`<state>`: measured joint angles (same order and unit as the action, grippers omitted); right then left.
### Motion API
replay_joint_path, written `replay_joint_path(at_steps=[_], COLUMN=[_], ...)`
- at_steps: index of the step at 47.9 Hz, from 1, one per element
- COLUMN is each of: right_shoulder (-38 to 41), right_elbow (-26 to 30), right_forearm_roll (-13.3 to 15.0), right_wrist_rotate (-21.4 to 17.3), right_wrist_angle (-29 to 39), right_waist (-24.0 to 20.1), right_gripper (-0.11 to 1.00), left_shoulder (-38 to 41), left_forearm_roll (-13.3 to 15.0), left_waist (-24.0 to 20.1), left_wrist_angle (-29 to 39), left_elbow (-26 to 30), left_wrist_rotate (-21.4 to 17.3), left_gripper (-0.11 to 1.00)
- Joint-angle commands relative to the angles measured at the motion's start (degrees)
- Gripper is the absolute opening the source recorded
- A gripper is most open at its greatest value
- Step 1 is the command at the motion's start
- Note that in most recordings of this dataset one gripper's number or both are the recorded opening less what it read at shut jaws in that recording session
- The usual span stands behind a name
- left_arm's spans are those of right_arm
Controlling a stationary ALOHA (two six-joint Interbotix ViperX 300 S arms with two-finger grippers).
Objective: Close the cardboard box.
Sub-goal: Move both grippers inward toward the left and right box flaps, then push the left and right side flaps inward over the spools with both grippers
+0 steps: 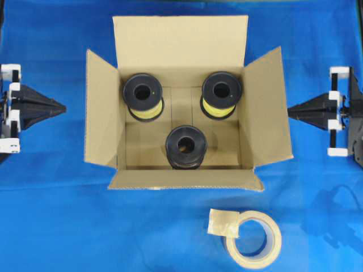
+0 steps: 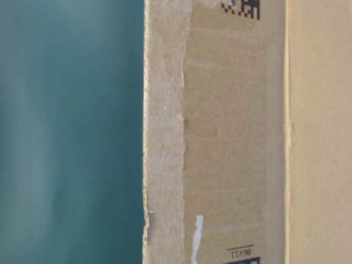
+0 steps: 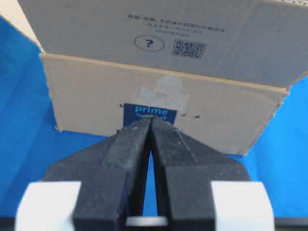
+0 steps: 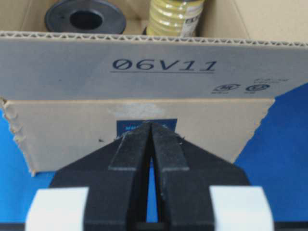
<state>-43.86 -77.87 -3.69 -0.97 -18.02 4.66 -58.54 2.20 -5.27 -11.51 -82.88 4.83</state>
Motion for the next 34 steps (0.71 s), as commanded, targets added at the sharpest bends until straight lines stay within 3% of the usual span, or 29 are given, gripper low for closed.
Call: replay_joint_path(at_steps=[1, 15, 34], right_shoulder=[1.5, 8.8, 19.0], right_elbow=[0.8, 5.6, 16.3], right_forearm_roll=[-0.1, 0.2, 1.0], right_wrist_rotate=[0.0, 0.4, 0.9], right_wrist_angle=[-2.9, -6.5, -6.8], right_waist=[0.0, 0.1, 0.1], right_gripper=[0.0, 0.0, 0.0], left_shoulder=[2.3, 13.6, 32.7], left_forearm_roll=[0.1, -0.3, -0.3], left_waist=[0.4, 0.4, 0.4], left_wrist_angle=[-5.0, -14.9, -17.2], left_elbow=[0.5, 4.9, 17.8], left_wrist_rotate=[0.1, -1.2, -4.0], left_gripper=[0.0, 0.0, 0.0])
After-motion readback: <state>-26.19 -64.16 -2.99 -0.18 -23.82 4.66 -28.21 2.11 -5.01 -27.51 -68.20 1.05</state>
